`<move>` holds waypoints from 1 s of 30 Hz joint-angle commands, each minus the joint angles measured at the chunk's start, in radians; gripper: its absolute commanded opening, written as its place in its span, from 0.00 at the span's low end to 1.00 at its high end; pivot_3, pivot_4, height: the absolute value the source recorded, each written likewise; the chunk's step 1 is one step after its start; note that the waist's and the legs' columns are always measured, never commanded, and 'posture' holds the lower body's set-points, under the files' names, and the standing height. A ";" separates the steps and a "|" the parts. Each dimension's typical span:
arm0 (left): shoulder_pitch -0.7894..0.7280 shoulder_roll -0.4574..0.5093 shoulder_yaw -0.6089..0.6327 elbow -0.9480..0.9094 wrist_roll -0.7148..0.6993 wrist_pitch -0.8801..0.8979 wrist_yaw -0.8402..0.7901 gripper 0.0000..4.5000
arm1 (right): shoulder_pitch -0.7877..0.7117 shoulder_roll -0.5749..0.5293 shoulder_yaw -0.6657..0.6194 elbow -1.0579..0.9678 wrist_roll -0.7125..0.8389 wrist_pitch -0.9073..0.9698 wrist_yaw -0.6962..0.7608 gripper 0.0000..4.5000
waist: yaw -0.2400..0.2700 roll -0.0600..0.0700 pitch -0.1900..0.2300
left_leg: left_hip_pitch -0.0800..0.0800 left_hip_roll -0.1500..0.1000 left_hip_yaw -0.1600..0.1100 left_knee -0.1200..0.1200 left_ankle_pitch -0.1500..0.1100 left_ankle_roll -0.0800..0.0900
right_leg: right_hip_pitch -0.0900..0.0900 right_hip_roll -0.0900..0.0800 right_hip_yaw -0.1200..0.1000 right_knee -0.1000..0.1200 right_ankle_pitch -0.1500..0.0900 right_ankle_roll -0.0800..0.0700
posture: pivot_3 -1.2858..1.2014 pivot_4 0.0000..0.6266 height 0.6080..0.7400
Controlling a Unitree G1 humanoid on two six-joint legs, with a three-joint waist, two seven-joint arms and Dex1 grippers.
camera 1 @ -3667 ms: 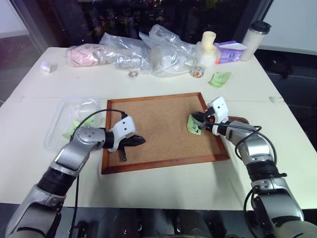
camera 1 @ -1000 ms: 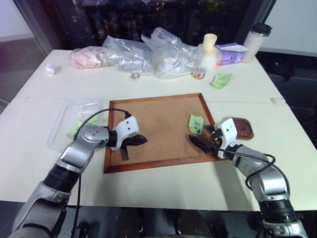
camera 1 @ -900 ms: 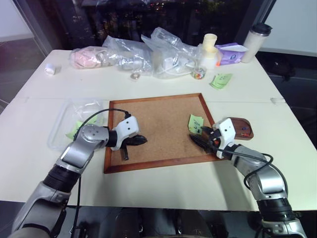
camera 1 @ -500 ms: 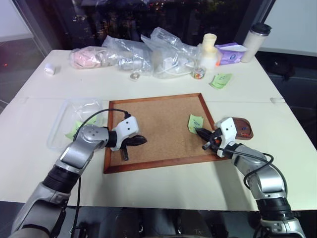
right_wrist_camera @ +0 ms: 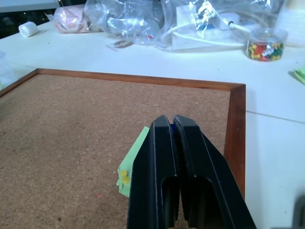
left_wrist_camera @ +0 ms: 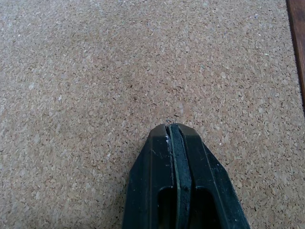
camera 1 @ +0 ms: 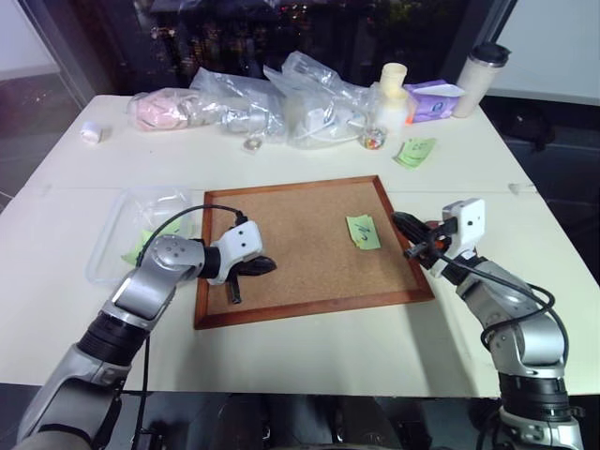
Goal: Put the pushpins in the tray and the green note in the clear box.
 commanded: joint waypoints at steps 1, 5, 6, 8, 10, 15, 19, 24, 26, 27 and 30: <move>0.027 0.009 -0.031 0.028 0.040 0.011 0.003 0.00 | -0.032 -0.032 -0.070 0.072 -0.063 -0.048 -0.075 0.01 | 0.000 0.000 0.000 | 0.000 0.000 0.000 0.000 0.000 0.000 | 0.000 0.000 0.000 0.000 0.000 0.000 | 0.52 0.24 0.96; 0.023 0.003 -0.032 0.028 0.039 0.012 0.005 0.00 | -0.055 -0.065 -0.092 0.201 -0.132 -0.082 -0.129 0.01 | 0.000 0.000 0.000 | 0.000 0.000 0.000 0.000 0.000 0.000 | 0.000 0.000 0.000 0.000 0.000 0.000 | 0.52 0.24 0.96; 0.023 0.002 -0.032 0.028 0.039 0.012 0.005 0.00 | -0.058 -0.073 -0.096 0.231 -0.140 -0.089 -0.129 0.01 | 0.000 0.000 0.000 | 0.000 0.000 0.001 0.000 0.000 0.000 | 0.000 0.000 0.000 0.000 0.000 0.000 | 0.52 0.24 0.96; 0.022 0.000 -0.032 0.029 0.038 0.012 0.006 0.00 | -0.062 -0.088 -0.099 0.291 -0.153 -0.103 -0.120 0.01 | -0.001 0.000 0.000 | 0.000 0.000 0.003 0.000 0.000 0.000 | 0.000 0.000 0.000 0.000 0.000 0.000 | 0.52 0.24 0.96; 0.022 -0.001 -0.031 0.028 0.037 0.014 0.006 0.00 | -0.069 -0.101 -0.103 0.346 -0.165 -0.113 -0.118 0.01 | -0.001 0.000 0.000 | 0.000 0.000 0.003 0.000 0.000 0.000 | 0.000 0.000 0.000 0.000 0.000 0.000 | 0.52 0.24 0.96; 0.026 0.000 -0.029 0.025 0.038 0.017 0.009 0.00 | -0.067 -0.103 -0.103 0.383 -0.171 -0.127 -0.117 0.01 | -0.001 0.000 0.000 | 0.001 0.000 0.004 0.000 0.000 0.000 | 0.000 0.000 0.001 0.000 0.000 0.000 | 0.52 0.24 0.96; 0.030 0.005 -0.025 0.021 0.036 0.017 0.008 0.00 | -0.061 -0.096 -0.111 0.383 -0.172 -0.136 -0.127 0.32 | -0.001 0.000 0.000 | 0.001 0.000 0.004 0.000 0.000 0.000 | 0.000 0.000 0.001 0.000 0.000 0.000 | 0.52 0.24 0.96; 0.031 0.006 -0.026 0.019 0.036 0.017 0.006 0.00 | -0.055 -0.095 -0.127 0.364 -0.161 -0.147 -0.131 0.92 | -0.001 0.000 0.000 | 0.001 0.000 0.004 -0.001 0.000 0.000 | 0.000 0.000 0.001 0.000 0.000 0.000 | 0.52 0.24 0.96; 0.030 0.005 -0.027 0.020 0.036 0.017 0.006 0.00 | -0.052 -0.094 -0.131 0.354 -0.158 -0.146 -0.134 0.99 | -0.001 0.000 0.000 | 0.001 0.000 0.004 -0.001 0.000 0.000 | 0.000 0.000 0.001 0.000 0.000 0.000 | 0.52 0.24 0.96; 0.030 0.005 -0.027 0.020 0.037 0.017 0.006 0.00 | -0.050 -0.093 -0.134 0.348 -0.155 -0.145 -0.134 0.99 | -0.001 0.000 0.000 | 0.001 0.000 0.004 -0.001 0.000 0.000 | 0.000 0.000 0.001 0.000 0.000 0.000 | 0.52 0.24 0.96; 0.030 0.004 -0.028 0.020 0.037 0.017 0.007 0.00 | -0.043 -0.086 -0.148 0.326 -0.143 -0.138 -0.139 0.99 | -0.001 0.000 0.000 | 0.001 0.000 0.004 -0.001 0.000 0.000 | 0.000 0.000 0.001 0.000 0.000 0.000 | 0.52 0.24 0.96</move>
